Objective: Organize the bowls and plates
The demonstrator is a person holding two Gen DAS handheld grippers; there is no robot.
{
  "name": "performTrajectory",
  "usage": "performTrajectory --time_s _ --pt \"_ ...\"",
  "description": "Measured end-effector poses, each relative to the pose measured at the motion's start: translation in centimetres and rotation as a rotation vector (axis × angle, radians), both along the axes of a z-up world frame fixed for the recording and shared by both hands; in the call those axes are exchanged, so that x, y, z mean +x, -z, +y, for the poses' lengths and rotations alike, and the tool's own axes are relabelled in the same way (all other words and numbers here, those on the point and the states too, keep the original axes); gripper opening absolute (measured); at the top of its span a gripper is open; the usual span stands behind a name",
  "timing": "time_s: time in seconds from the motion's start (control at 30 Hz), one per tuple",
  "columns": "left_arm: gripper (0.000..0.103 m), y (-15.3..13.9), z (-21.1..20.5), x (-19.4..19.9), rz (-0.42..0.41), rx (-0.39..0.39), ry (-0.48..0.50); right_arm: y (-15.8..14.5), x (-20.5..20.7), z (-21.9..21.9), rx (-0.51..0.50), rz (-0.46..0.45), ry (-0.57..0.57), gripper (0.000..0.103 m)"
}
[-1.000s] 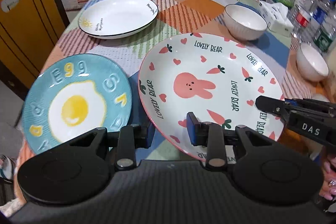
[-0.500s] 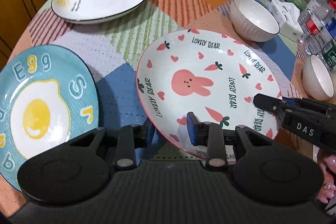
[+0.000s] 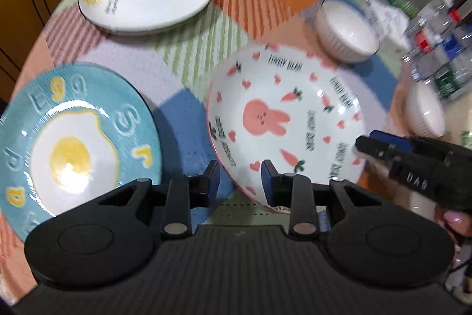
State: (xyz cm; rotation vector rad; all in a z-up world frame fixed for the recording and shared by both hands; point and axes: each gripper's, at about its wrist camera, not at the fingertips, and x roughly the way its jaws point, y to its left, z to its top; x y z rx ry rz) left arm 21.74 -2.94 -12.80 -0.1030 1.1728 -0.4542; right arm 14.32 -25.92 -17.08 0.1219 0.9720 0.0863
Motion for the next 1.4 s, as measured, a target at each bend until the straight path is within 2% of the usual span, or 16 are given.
performTrajectory --time_s 0.1,0.17,0.3,0.37,0.43,0.47,0.53,0.6,0.67,0.8,0.9,1.0,1.13,1.3,1.37,1.4 --pt "0.030 -2.4 2.1 -0.1 -0.026 -0.005 0.023 -2.3 -1.1 1.0 -0.002 -0.077 -0.070 0.037" --pt "0.030 -3.7 3.4 -0.2 -0.056 0.025 0.041 -3.8 -1.9 2.0 0.026 -0.141 -0.126 0.043" --pt "0.032 -6.3 6.4 -1.1 -0.157 0.104 0.096 -6.4 -3.0 4.6 0.043 -0.243 -0.277 0.048" --pt "0.034 -7.2 8.2 -1.5 -0.194 0.135 0.112 -7.7 -3.3 6.1 0.044 -0.285 -0.329 0.060" --pt "0.042 -7.9 9.9 -1.6 -0.215 0.131 0.121 -8.7 -3.3 7.6 0.045 -0.318 -0.371 0.065" --pt "0.044 -8.3 11.0 -1.7 -0.231 0.109 0.123 -9.2 -3.1 8.4 0.043 -0.324 -0.386 0.070" --pt "0.046 -8.5 12.7 -1.9 -0.259 0.084 0.120 -9.7 -2.7 9.8 0.039 -0.341 -0.410 0.073" --pt "0.048 -8.2 14.1 -1.8 -0.277 0.081 0.111 -9.5 -2.2 11.1 0.022 -0.354 -0.427 0.076" --pt "0.051 -7.5 15.3 -1.5 -0.280 0.088 0.093 -8.7 -1.5 12.2 0.019 -0.363 -0.439 0.084" --pt "0.058 -5.3 16.8 -0.8 -0.263 0.126 0.071 -6.6 -0.9 13.4 0.074 -0.351 -0.413 0.084" --pt "0.065 -3.5 18.3 -0.2 -0.236 0.111 0.033 -4.7 -0.4 13.7 0.171 -0.325 -0.384 0.085" --pt "0.065 -1.7 19.4 0.3 -0.211 0.109 0.002 -2.9 0.3 14.2 0.244 -0.246 -0.360 0.085" --pt "0.065 0.5 19.9 0.7 -0.173 0.149 0.011 -0.1 0.7 15.3 0.315 -0.124 -0.368 0.084" --pt "0.056 2.9 20.7 1.1 -0.113 0.144 -0.037 2.6 0.8 16.9 0.291 -0.053 -0.357 0.073" --pt "0.042 3.8 20.7 1.1 -0.107 0.178 -0.043 3.3 0.9 17.1 0.267 -0.049 -0.332 0.058" --pt "0.036 4.1 20.7 1.1 -0.107 0.196 -0.043 3.8 1.1 17.5 0.241 -0.034 -0.337 0.056"
